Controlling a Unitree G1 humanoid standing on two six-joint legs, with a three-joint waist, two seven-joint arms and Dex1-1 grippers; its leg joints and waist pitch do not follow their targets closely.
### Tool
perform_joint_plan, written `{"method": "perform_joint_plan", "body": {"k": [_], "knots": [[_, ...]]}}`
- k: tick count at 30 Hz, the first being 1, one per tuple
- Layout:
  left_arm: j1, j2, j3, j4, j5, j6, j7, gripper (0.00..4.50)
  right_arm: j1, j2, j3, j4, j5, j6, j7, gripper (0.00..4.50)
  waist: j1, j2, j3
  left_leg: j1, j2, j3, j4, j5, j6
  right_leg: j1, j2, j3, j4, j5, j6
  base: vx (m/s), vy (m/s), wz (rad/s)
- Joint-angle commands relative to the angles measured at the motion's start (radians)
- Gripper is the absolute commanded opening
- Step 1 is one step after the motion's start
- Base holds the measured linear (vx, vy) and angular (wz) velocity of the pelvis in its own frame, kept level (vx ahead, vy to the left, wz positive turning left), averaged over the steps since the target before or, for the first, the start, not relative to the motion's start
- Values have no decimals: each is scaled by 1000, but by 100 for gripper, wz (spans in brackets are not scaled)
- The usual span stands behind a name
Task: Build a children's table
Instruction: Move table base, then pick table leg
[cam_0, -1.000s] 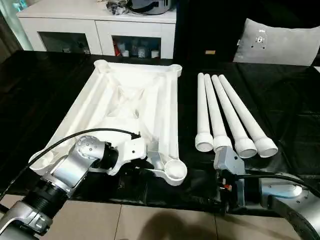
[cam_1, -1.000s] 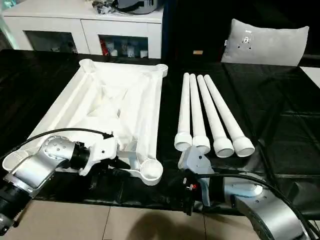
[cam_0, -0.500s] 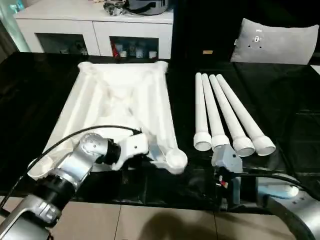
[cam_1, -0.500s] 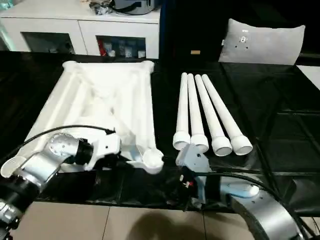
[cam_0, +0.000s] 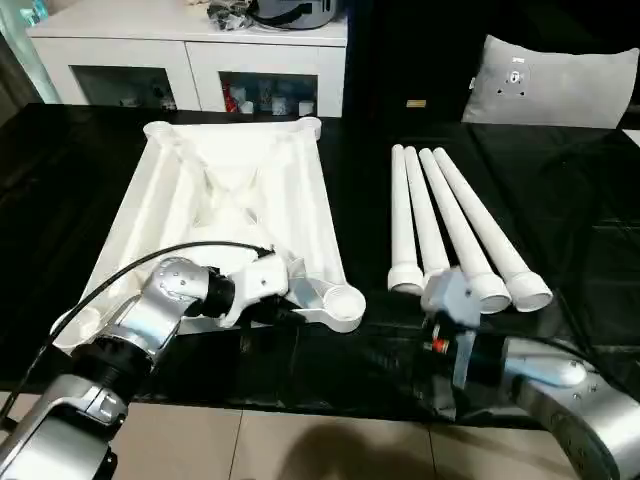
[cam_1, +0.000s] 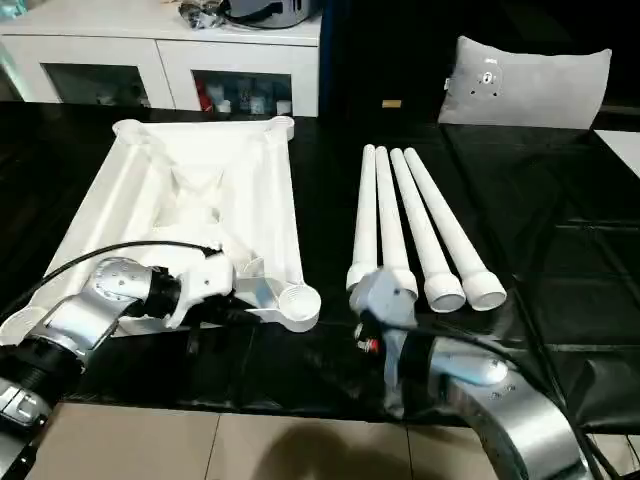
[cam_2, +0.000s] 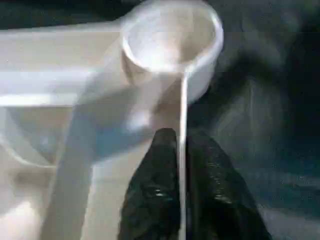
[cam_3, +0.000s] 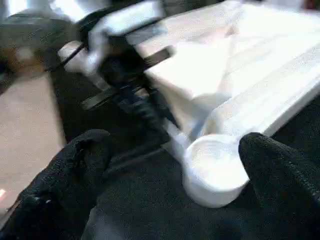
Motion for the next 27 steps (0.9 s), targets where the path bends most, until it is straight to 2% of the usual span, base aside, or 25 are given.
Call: {"method": "perform_joint_plan", "body": {"k": [1, 3, 6, 7, 8, 9, 10, 11, 12, 13, 14, 16, 17, 19, 21, 22, 24, 25, 27], "knots": [[12, -12, 47, -76, -76, 37, -9, 79, -41, 43, -29, 21, -22, -17, -83, 450, 3, -3, -66, 5, 73, -16, -70, -39, 41, 30, -94, 42, -58, 104, -291, 0, 0, 0], [20, -16, 60, -93, -94, 44, -2, 91, -59, 62, -27, 35, -68, -24, -137, 450, 4, -6, -65, 3, 71, -14, -70, -29, 40, 31, -92, 41, -57, 109, -290, 0, 0, 0], [40, -19, 90, -145, -110, 72, 24, 107, -109, 111, -42, 69, -94, 62, -236, 450, 3, -6, -66, 2, 68, -13, -70, -17, 40, 31, -90, 42, -55, 123, -280, 0, 0, 0], [68, -8, 121, -211, -112, 113, 73, 125, -182, 151, -51, 126, -120, 173, -326, 450, 1, -3, -67, 4, 67, -14, -70, -6, 35, 30, -86, 40, -53, 128, -275, 0, 0, 0], [86, 0, 137, -246, -108, 141, 105, 125, -228, 175, -60, 168, -134, 222, -373, 450, -10, -5, -67, 0, 64, -17, -73, 4, 22, 32, -85, 38, -51, 126, -280, 0, 0, 0], [111, 14, 153, -296, -99, 185, 140, 128, -283, 209, -81, 227, -137, 279, -425, 450, -11, -4, -69, -1, 61, -17, -70, 6, 17, 33, -84, 37, -51, 117, -276, 0, 0, 0], [121, 21, 157, -316, -95, 204, 150, 139, -304, 220, -88, 251, -137, 293, -440, 450, -15, -4, -72, -1, 59, -14, -66, 6, 9, 31, -87, 42, -51, 120, -279, 0, 0, 0], [141, 32, 162, -355, -84, 244, 171, 139, -339, 233, -94, 295, -145, 300, -461, 450, -12, 0, -67, 1, 61, -10, -67, -12, 0, 27, -83, 42, -55, 97, -269, 0, 0, 0], [141, 32, 162, -355, -84, 244, 171, 139, -339, 233, -94, 295, -145, 300, -461, 450, -12, -1, -64, -2, 60, -10, -68, -18, -3, 28, -83, 43, -56, 87, -264, 0, 0, 0], [171, 44, 169, -421, -77, 317, 204, 154, -395, 242, -88, 368, -167, 301, -484, 450, -4, -3, -70, 3, 66, -7, -66, -14, -12, 28, -84, 43, -49, 110, -256, 0, 0, 0], [188, 42, 176, -457, -84, 344, 219, 154, -428, 246, -80, 411, -180, 295, -491, 450, -5, -6, -67, -1, 63, -8, -70, -1, -13, 29, -82, 41, -50, 112, -254, 0, 0, 0], [230, 43, 186, -539, -107, 388, 238, 154, -507, 261, -73, 521, -207, 276, -515, 450, -3, -3, -67, -1, 63, -7, -68, 5, -22, 27, -80, 41, -49, 121, -253, 0, 0, 0], [230, 43, 186, -539, -107, 388, 238, 154, -507, 261, -73, 521, -207, 276, -515, 450, -2, -6, -66, -1, 62, -5, -68, -3, -24, 26, -79, 41, -50, 114, -255, 0, 0, 0], [263, 50, 186, -594, -108, 412, 246, 154, -573, 272, -76, 620, -226, 266, -541, 450, 3, -5, -66, 2, 62, -2, -67, -3, -26, 23, -75, 41, -51, 116, -243, 0, 0, 0], [281, 55, 186, -632, -108, 439, 260, 154, -619, 284, -87, 683, -238, 281, -565, 450, 0, -6, -66, -1, 61, -3, -68, -4, -35, 25, -75, 41, -49, 116, -245, 0, 0, 0], [296, 57, 188, -676, -115, 473, 280, 154, -682, 290, -92, 776, -256, 301, -598, 450, -3, -12, -67, -1, 61, -2, -68, -3, -38, 26, -75, 41, -48, 116, -246, 0, 0, 0], [302, 58, 189, -693, -118, 488, 289, 154, -709, 294, -96, 817, -259, 307, -606, 450, 0, -8, -67, -2, 58, 0, -66, -10, -42, 25, -74, 42, -48, 106, -243, 0, 0, 0], [309, 60, 194, -727, -122, 519, 304, 154, -758, 302, -102, 901, -264, 306, -616, 450, 1, -6, -67, -3, 57, 0, -67, -13, -47, 24, -70, 41, -47, 113, -234, 0, 0, 0], [313, 60, 197, -746, -122, 540, 311, 154, -781, 307, -105, 948, -270, 299, -621, 450, 0, -8, -68, -5, 57, 0, -65, -16, -51, 25, -71, 42, -44, 126, -234, 0, 0, 0]]}}
